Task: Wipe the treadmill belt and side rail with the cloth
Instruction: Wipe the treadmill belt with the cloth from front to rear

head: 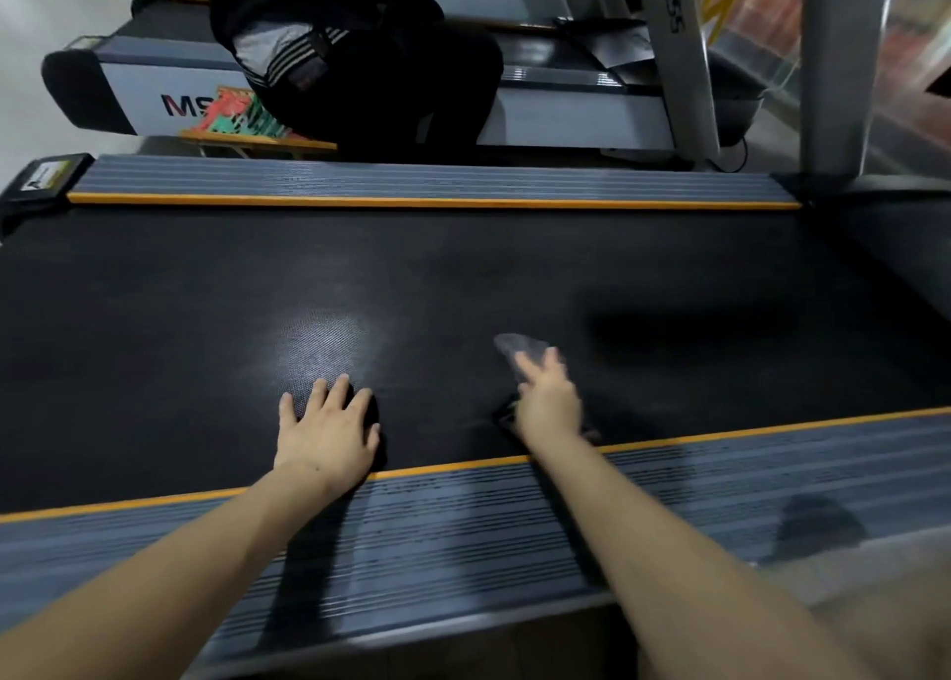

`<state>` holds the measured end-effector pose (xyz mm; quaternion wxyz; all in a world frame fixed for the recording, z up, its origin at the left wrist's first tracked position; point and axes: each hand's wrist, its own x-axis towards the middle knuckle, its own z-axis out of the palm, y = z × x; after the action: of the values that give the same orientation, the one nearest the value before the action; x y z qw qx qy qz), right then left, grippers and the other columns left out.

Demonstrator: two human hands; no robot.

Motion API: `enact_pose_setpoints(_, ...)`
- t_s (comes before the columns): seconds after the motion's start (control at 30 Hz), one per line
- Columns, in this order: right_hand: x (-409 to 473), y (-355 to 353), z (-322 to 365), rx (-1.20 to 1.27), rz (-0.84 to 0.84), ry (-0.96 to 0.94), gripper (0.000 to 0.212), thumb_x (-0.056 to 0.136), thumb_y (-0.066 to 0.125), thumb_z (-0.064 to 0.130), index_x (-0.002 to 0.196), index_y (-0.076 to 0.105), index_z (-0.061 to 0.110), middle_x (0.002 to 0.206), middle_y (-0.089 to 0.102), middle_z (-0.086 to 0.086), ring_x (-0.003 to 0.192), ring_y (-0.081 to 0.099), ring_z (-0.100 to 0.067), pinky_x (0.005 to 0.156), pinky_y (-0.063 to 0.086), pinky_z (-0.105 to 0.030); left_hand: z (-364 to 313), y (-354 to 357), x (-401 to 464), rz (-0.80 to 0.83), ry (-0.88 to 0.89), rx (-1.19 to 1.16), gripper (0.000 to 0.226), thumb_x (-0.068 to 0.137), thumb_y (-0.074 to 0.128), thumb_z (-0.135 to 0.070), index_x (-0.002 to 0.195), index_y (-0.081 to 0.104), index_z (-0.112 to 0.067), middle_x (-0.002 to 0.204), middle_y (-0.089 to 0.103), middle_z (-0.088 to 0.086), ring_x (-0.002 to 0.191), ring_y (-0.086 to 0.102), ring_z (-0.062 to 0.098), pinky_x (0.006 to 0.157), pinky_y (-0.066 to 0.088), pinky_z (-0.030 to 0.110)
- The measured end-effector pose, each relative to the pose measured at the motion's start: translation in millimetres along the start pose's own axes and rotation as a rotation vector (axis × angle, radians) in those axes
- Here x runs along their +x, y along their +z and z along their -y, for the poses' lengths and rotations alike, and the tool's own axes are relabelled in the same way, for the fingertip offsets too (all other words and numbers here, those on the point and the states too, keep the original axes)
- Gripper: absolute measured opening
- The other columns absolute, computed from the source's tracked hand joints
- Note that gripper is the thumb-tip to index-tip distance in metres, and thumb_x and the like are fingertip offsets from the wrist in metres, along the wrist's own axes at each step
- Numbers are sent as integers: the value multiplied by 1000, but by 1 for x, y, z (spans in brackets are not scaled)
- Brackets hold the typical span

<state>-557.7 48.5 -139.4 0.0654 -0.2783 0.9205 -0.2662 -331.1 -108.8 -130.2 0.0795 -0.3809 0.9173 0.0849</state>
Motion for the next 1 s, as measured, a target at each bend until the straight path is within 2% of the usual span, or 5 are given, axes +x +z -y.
enact_pose_setpoints(0.13,-52,51,74,124,216,-247,53,97,52,3,142,53,30,165,19,-6,151,20,-22,118,19,-24,-3,-6,-7,-13,-2,45,54,100,34,-50,151,31,-31,166,17,0,154,10,26,120,11,59)
enact_pose_setpoints(0.3,-28,18,35,21,254,-295,51,98,54,11,141,52,38,163,26,0,149,26,-21,115,29,-32,3,-2,-19,13,-18,24,56,102,31,-49,154,27,-31,168,11,1,155,5,25,122,10,55)
enact_pose_setpoints(0.57,21,-52,-71,-64,0,202,47,102,47,12,144,50,33,164,24,-4,135,44,-31,107,38,-37,1,0,-18,12,20,46,54,101,29,-48,153,28,-32,167,15,1,154,10,26,121,12,57)
enact_pose_setpoints(0.83,-60,36,67,34,216,-200,55,95,54,3,140,54,36,164,24,-3,146,31,-25,115,31,-33,4,1,-18,42,-16,19,54,101,29,-46,152,29,-30,168,13,1,154,9,26,120,15,58)
enact_pose_setpoints(1.0,-48,23,50,57,331,-337,50,97,52,8,138,56,37,162,28,1,149,27,-21,118,30,-38,6,3,-22,60,-46,-78,54,102,29,-44,154,27,-31,168,10,1,155,6,24,119,20,58)
